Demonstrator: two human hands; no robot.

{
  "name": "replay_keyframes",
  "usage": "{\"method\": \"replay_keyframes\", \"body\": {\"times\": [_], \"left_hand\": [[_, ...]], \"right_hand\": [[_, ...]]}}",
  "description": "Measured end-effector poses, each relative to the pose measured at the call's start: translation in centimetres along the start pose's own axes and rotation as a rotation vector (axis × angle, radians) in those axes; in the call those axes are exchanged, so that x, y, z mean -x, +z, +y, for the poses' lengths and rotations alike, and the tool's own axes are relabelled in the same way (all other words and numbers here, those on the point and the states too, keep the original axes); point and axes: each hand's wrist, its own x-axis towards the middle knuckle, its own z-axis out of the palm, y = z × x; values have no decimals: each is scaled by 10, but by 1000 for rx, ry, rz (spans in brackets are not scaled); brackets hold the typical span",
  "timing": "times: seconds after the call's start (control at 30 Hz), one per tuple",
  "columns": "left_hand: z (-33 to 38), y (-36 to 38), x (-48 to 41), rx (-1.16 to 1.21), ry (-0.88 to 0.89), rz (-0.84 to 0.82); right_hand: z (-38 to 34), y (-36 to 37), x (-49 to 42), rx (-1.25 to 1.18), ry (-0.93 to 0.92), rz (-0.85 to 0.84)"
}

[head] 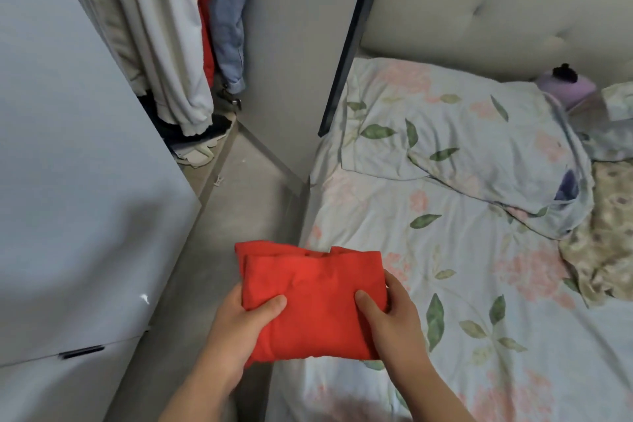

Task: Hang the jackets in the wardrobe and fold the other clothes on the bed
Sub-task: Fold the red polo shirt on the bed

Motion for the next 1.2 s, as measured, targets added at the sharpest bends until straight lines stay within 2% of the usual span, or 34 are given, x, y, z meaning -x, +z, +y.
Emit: {"method": "replay_keyframes", "body": {"times": [0.2, 0.43, 0.67, 0.87, 1.0, 1.2], "left_hand": [[109, -36, 52, -60, 125, 28], [233, -74, 128, -55, 270, -119], [345, -102, 207, -17, 454, -99], [427, -115, 256, 33, 683, -66], [469, -118, 278, -58, 922, -112], [513, -111, 298, -117, 1050, -158]], "right_hand": [[-109, -2, 31, -46, -81, -76], [-245, -28, 106, -118, -179, -124], [-355, -54, 193, -141, -389, -156], [-432, -77, 234, -176, -519, -147], [-468, -84, 243, -274, -586, -125], [-499, -89, 238, -342, -642, -87]]}}
